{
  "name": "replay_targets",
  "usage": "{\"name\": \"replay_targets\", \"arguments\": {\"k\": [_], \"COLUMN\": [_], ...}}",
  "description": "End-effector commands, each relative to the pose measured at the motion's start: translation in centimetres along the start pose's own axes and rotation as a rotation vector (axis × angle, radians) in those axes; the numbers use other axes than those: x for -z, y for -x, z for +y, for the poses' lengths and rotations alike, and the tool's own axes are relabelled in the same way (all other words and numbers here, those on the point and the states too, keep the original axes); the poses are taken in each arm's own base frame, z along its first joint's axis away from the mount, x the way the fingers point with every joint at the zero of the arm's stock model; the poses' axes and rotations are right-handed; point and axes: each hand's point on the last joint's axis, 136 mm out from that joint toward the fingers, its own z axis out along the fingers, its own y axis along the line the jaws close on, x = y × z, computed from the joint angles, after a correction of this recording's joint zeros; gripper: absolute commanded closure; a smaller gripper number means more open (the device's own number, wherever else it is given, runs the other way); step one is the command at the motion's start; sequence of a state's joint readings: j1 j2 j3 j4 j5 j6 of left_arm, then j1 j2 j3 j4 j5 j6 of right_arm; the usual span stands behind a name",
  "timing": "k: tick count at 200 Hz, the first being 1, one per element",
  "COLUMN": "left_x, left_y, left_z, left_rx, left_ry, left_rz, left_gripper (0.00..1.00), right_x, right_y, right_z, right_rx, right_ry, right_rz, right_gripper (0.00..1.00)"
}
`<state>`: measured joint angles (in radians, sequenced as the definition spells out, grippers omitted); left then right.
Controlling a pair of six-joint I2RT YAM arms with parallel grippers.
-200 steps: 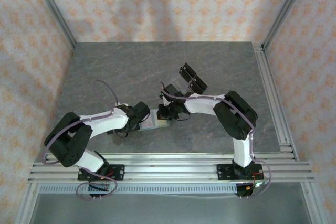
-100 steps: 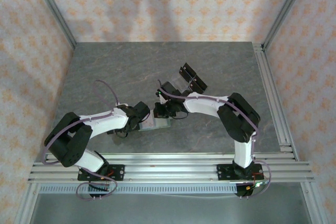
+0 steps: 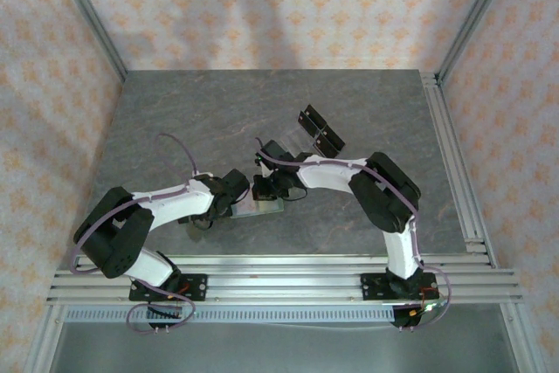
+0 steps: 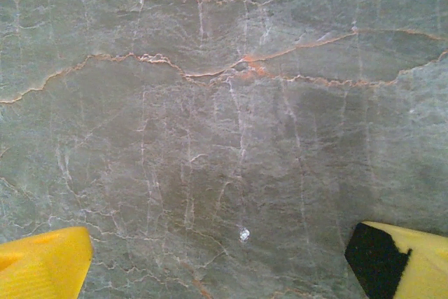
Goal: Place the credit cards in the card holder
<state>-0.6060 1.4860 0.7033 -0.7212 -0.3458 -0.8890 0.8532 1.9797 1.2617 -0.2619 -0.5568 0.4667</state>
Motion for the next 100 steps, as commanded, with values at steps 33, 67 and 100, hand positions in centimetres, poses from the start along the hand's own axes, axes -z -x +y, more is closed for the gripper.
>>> {"name": "replay_targets", "arguments": {"k": [33, 67, 100], "left_x": [-0.7, -0.7, -0.7], "left_y": [0.3, 0.3, 0.2], "left_z": [-1.9, -2.0, -2.0], "left_rx": [0.041, 0.041, 0.041], "left_ry": [-0.064, -0.067, -0.069], "left_rz": [-0.002, -0.001, 0.002], "left_gripper": [0.0, 0.0, 0.0], "right_x": [-0.4, -0.8, -1.0], "right_y": [-0.3, -0.5, -0.6], "right_z": [0.0, 0.4, 1.1], "right_rx": [0.008, 0.009, 0.016], "right_ry": [-0.007, 0.008, 0.024], "right_rz": [0.003, 0.017, 0.024], "right_gripper": [0.96, 0.96, 0.96]}}
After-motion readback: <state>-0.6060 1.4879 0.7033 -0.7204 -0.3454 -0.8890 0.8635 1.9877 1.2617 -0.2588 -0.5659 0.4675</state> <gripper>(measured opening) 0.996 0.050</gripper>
